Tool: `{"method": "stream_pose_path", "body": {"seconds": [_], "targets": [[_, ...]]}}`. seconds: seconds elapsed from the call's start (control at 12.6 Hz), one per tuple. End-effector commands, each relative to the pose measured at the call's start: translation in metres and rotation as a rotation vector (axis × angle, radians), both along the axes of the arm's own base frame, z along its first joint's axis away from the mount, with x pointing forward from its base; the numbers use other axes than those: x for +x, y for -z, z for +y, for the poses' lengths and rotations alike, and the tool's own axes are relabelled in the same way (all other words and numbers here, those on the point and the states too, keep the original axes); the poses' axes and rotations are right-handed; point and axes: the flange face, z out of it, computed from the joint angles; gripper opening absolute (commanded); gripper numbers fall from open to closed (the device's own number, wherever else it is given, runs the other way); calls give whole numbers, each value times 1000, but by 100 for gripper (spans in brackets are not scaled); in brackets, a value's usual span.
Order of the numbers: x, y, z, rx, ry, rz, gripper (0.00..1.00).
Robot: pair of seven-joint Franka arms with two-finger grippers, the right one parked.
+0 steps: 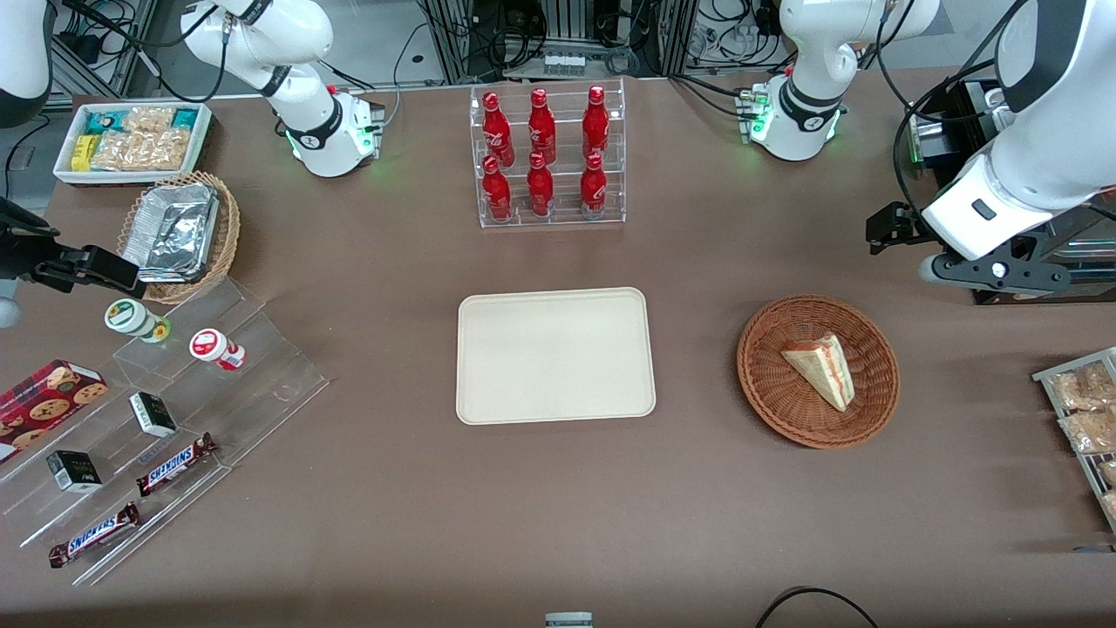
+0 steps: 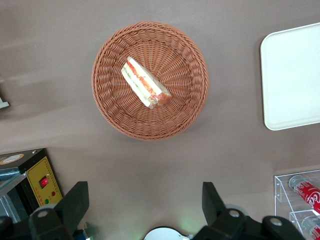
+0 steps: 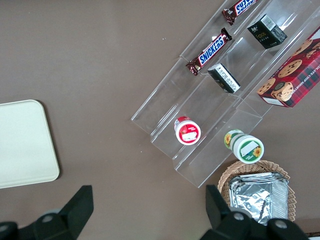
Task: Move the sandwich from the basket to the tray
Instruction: 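Move the left gripper over the wrapped sandwich in the wicker basket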
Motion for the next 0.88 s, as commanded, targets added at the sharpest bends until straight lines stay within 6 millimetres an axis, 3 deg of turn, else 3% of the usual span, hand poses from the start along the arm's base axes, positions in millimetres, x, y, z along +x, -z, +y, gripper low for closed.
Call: {"method": "stream_pose_path", "body": {"seconds": [0.0, 0.16, 0.32, 0.56, 0.8], "targets": [[-5, -7, 2, -11, -5, -5, 100], [-6, -5, -1, -6, 1, -2, 100], [-3, 15, -4, -3, 17, 29, 100], [7, 59, -12, -4, 37, 26, 100], [27, 130, -14, -10, 40, 25, 100]]}}
